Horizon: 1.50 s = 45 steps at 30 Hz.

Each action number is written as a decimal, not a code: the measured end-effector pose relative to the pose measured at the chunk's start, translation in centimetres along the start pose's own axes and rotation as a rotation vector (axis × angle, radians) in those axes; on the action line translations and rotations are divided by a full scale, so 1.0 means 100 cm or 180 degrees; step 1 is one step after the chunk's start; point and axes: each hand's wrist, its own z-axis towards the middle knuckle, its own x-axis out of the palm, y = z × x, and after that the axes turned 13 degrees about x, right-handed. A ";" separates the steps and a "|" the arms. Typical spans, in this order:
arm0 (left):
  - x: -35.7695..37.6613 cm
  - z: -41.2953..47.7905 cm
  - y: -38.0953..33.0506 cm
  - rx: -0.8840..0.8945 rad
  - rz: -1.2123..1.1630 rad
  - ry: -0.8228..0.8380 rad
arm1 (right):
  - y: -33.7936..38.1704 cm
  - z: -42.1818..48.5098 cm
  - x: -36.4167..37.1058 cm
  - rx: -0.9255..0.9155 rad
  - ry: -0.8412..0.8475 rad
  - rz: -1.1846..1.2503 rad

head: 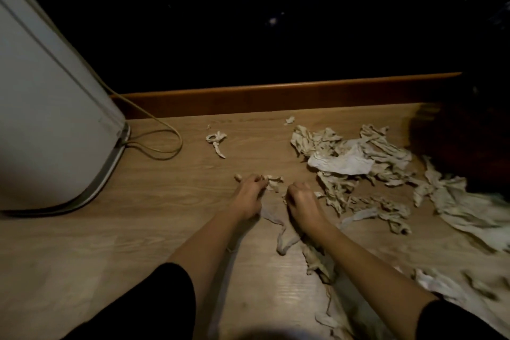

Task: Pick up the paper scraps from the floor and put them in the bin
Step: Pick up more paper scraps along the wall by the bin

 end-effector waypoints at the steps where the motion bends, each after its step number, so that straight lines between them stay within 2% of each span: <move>1: -0.001 -0.003 -0.001 0.0049 0.0008 -0.0030 | 0.001 0.001 -0.002 0.0080 0.0012 0.0113; 3: -0.004 -0.011 0.000 0.0074 -0.0045 -0.0112 | 0.007 0.000 -0.006 0.0182 0.0016 0.0359; 6: -0.009 -0.026 0.010 -0.0064 -0.0246 -0.0164 | 0.025 -0.011 -0.008 0.0029 0.0076 0.0541; 9: -0.020 -0.042 0.021 -0.0417 -0.0442 -0.0501 | 0.036 -0.027 0.001 -0.0205 0.0210 0.0326; 13: -0.035 -0.070 0.030 -0.0471 -0.0464 -0.0831 | 0.040 -0.048 0.013 -0.0391 0.0392 -0.0016; 14: -0.035 -0.079 0.030 -0.0442 -0.0462 -0.0769 | 0.041 -0.055 0.013 -0.0457 0.0520 -0.0047; 17: -0.029 -0.108 0.024 -0.0312 -0.0428 -0.0117 | 0.036 -0.073 0.013 -0.0761 0.0812 -0.0217; 20: -0.010 -0.126 0.021 -0.0053 -0.0084 0.0256 | 0.024 -0.088 0.015 -0.1083 0.0514 -0.0368; 22: 0.003 -0.129 0.014 0.0031 0.0013 0.0147 | 0.018 -0.091 0.018 -0.1088 0.0287 -0.0429; 24: 0.012 -0.125 0.002 -0.0016 -0.0102 -0.0180 | 0.015 -0.092 0.020 -0.0987 0.0184 -0.0369; 27: 0.017 -0.113 -0.015 -0.0240 -0.0193 -0.0349 | 0.014 -0.085 0.018 -0.0753 0.0255 -0.0231; 30: 0.010 -0.090 -0.031 -0.0372 -0.0460 -0.0557 | 0.004 -0.063 -0.001 -0.0199 0.0098 0.0110; 34: -0.013 -0.029 -0.068 -0.0135 -0.0482 -0.0727 | -0.024 -0.017 -0.055 0.0456 -0.0514 0.0366; 39: -0.036 0.060 -0.125 0.0148 -0.0191 -0.0889 | -0.071 0.040 -0.118 0.0605 -0.0866 0.0230; 42: -0.039 0.100 -0.141 0.0170 0.0083 -0.0808 | -0.097 0.063 -0.131 0.0835 -0.0487 0.0140; 45: -0.033 0.122 -0.135 0.0174 0.0393 -0.0557 | -0.109 0.067 -0.116 0.1099 0.0431 0.0106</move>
